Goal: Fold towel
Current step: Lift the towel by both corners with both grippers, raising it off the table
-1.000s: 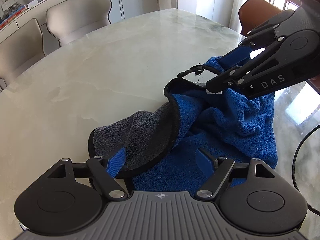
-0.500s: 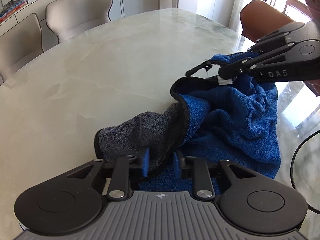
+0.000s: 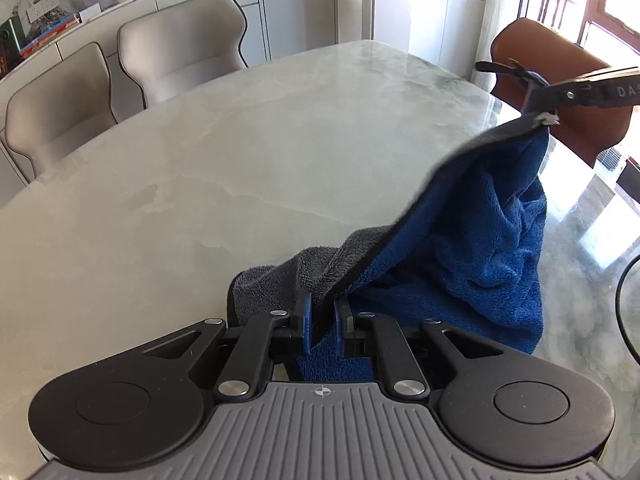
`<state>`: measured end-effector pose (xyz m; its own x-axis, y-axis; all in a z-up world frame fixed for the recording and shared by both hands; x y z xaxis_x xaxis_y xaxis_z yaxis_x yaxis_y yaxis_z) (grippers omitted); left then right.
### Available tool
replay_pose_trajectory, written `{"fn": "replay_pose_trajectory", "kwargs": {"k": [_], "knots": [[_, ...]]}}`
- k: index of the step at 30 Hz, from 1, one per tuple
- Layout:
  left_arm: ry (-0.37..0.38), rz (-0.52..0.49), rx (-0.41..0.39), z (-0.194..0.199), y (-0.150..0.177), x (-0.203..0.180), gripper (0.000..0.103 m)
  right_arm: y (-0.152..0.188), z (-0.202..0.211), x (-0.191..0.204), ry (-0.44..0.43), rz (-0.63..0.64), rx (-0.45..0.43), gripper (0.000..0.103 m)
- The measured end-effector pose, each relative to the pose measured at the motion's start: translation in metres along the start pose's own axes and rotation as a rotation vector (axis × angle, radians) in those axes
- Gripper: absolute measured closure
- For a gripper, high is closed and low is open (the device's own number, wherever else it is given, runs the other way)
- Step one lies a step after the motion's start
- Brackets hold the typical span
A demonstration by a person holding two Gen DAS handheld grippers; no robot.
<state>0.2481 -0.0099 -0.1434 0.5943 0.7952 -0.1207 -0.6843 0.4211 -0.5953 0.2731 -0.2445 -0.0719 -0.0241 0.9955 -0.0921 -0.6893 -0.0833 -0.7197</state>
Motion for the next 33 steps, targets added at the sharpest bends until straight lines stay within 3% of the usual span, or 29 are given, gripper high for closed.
{"fn": "replay_pose_trajectory", "kwargs": {"k": [11,22,33], "knots": [[-0.03,-0.049,-0.043,0.034,-0.014,-0.017,0.095,0.01,0.047,-0.026,-0.011,-0.09,-0.041,0.091],[-0.077,-0.085,-0.119,0.067,-0.048,-0.027,0.097,-0.03,0.082,-0.027,-0.053,-0.097,-0.173,0.091],[0.023,-0.039,0.017,0.026,0.005,-0.049,0.096,0.013,0.071,-0.041,-0.02,-0.139,-0.062,0.091]]}}
Point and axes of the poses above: each gripper's, at about its wrist camera, not at the fingertips, and z roughly against the way its jaws point, x to its left, y to its underside, the point moved 10 cm from there along -z, roughly the way its jaws point, and after that the axes turned 13 degrees about y, right-handed, at the moved point
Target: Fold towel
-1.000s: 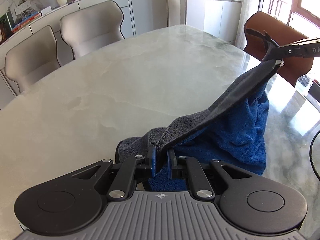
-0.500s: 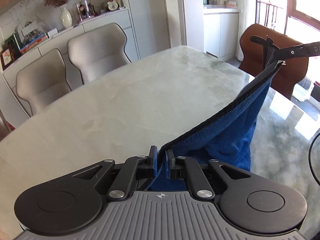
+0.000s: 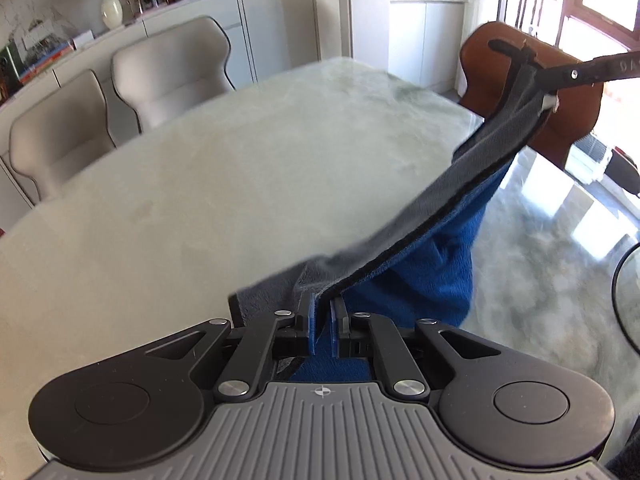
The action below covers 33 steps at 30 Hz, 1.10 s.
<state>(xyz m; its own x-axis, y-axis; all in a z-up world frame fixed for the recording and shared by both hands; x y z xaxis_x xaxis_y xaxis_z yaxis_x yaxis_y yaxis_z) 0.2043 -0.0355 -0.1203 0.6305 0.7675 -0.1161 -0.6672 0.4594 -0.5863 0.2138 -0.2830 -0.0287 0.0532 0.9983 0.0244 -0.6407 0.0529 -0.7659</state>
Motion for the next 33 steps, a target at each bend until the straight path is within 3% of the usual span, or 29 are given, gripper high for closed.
{"fn": "replay_pose_trajectory", "kwargs": {"k": [12,20,22,25,31,32,33], "knots": [[0.019,0.001,0.084,-0.046,0.028,-0.007,0.086,0.014,-0.007,-0.002,0.007,-0.001,0.038,0.091],[0.0,-0.063,0.137,-0.057,0.037,-0.009,0.081,0.087,-0.042,-0.022,0.062,-0.04,0.297,0.083],[-0.006,-0.081,0.148,-0.06,0.039,-0.01,0.073,0.108,-0.044,-0.02,0.044,-0.021,0.342,0.075],[-0.018,-0.116,0.163,-0.064,0.039,-0.012,0.069,0.135,-0.046,-0.009,0.013,0.021,0.392,0.073],[-0.004,-0.108,0.166,-0.066,0.04,-0.013,0.07,0.155,-0.047,0.002,0.038,0.155,0.389,0.065],[0.007,-0.092,0.163,-0.065,0.04,-0.012,0.073,0.156,-0.046,0.003,0.035,0.161,0.389,0.065],[0.017,-0.076,0.16,-0.064,0.039,-0.012,0.083,0.156,-0.046,0.003,0.032,0.159,0.387,0.065]]}}
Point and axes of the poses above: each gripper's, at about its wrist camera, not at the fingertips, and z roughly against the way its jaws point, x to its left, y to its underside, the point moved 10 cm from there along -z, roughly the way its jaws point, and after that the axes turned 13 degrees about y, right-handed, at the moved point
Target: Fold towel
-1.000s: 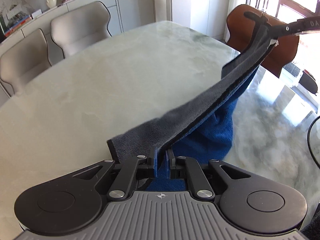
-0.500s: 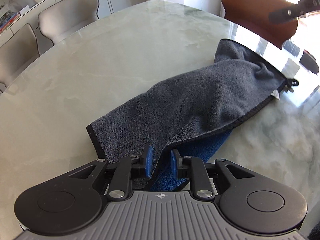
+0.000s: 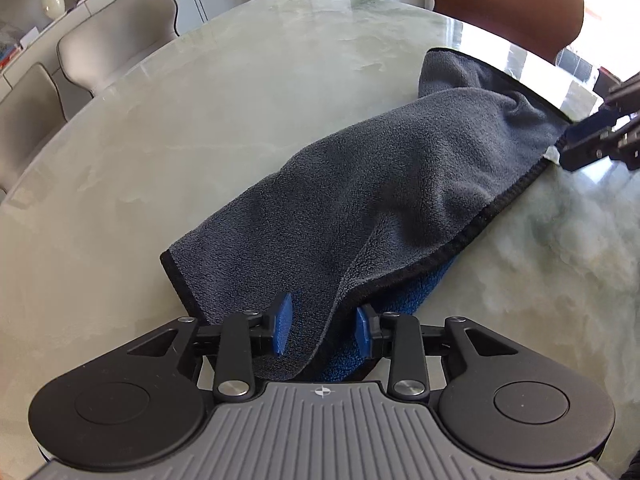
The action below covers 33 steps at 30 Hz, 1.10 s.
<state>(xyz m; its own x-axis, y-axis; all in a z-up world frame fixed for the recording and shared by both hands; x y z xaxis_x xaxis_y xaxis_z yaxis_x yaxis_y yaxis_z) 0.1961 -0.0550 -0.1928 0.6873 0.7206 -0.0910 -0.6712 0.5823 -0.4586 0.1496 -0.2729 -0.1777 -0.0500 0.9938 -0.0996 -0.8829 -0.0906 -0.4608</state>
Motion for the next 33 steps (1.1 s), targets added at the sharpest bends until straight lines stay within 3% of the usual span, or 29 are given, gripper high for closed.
{"fn": "replay_pose_trajectory", "kwargs": {"k": [1,11,15,19,25,33], "knots": [[0.007,0.01,-0.004,0.001,0.0,0.001,0.089,0.0,0.0,0.0,-0.003,-0.002,-0.007,0.065],[0.001,0.025,-0.018,0.013,0.0,0.003,0.089,-0.002,-0.015,0.002,0.04,0.069,-0.02,0.065],[0.004,0.03,-0.015,0.011,-0.002,0.004,0.089,-0.003,-0.018,0.001,0.053,0.084,-0.054,0.074],[0.002,0.03,-0.024,0.015,-0.002,0.004,0.089,-0.006,-0.019,0.001,0.046,0.102,-0.073,0.091],[-0.017,0.044,-0.107,0.042,-0.02,0.009,0.092,-0.022,0.001,-0.004,0.052,0.081,-0.141,0.094],[-0.067,0.029,-0.247,0.094,-0.057,0.02,0.092,-0.069,0.045,-0.013,0.02,0.057,-0.287,0.095]]}}
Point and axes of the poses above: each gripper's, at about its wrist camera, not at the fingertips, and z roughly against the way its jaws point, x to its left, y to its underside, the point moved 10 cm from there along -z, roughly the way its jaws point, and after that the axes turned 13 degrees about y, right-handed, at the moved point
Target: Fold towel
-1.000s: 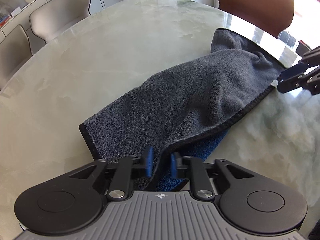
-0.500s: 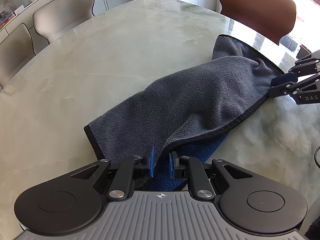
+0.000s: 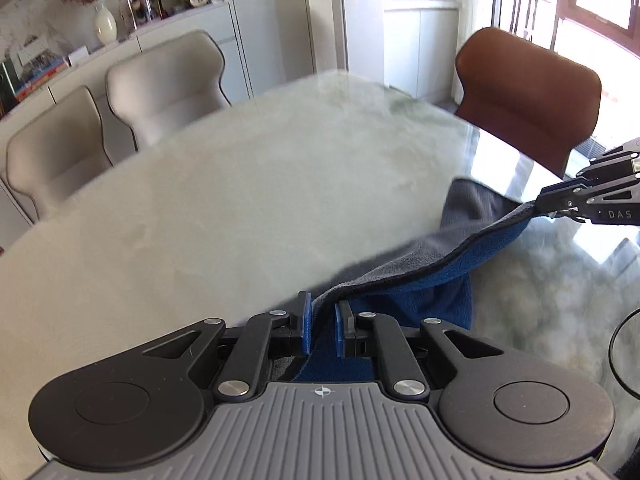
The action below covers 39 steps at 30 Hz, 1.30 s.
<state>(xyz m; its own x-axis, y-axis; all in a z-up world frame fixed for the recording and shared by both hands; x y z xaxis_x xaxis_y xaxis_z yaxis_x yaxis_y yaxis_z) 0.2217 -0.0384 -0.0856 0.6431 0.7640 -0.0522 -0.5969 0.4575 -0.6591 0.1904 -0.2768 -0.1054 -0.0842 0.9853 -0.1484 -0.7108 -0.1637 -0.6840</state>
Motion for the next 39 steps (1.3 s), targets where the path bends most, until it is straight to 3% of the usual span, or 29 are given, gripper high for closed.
{"fn": "replay_pose_trajectory", "kwargs": {"k": [4,10,14,18,21,26,31,36,39], "knots": [[-0.001,-0.005,-0.031,0.004,-0.017,0.003,0.092,-0.01,-0.002,0.005,0.01,0.09,-0.033,0.094],[0.014,-0.008,-0.02,-0.013,-0.027,0.002,0.093,0.017,-0.034,0.03,-0.011,0.237,0.004,0.094],[0.006,-0.016,-0.011,-0.023,-0.034,0.003,0.093,0.03,-0.045,0.041,0.021,0.319,-0.002,0.091],[0.006,-0.017,-0.022,-0.026,-0.04,0.006,0.093,0.032,-0.04,0.046,0.02,0.349,-0.032,0.068],[0.002,-0.014,-0.021,-0.027,-0.041,0.009,0.093,0.037,-0.044,0.042,0.083,0.378,-0.03,0.068],[0.017,0.002,0.014,-0.035,-0.029,0.01,0.093,0.049,-0.059,0.026,0.175,0.4,0.004,0.068],[0.069,0.013,0.074,-0.045,-0.001,0.001,0.09,0.043,-0.06,0.019,0.211,0.396,-0.018,0.069],[0.117,0.006,0.145,-0.053,0.033,-0.012,0.089,0.04,-0.061,0.014,0.243,0.409,-0.028,0.057],[0.114,-0.005,0.193,-0.06,0.05,-0.017,0.083,0.04,-0.065,0.012,0.236,0.4,-0.018,0.053]]}}
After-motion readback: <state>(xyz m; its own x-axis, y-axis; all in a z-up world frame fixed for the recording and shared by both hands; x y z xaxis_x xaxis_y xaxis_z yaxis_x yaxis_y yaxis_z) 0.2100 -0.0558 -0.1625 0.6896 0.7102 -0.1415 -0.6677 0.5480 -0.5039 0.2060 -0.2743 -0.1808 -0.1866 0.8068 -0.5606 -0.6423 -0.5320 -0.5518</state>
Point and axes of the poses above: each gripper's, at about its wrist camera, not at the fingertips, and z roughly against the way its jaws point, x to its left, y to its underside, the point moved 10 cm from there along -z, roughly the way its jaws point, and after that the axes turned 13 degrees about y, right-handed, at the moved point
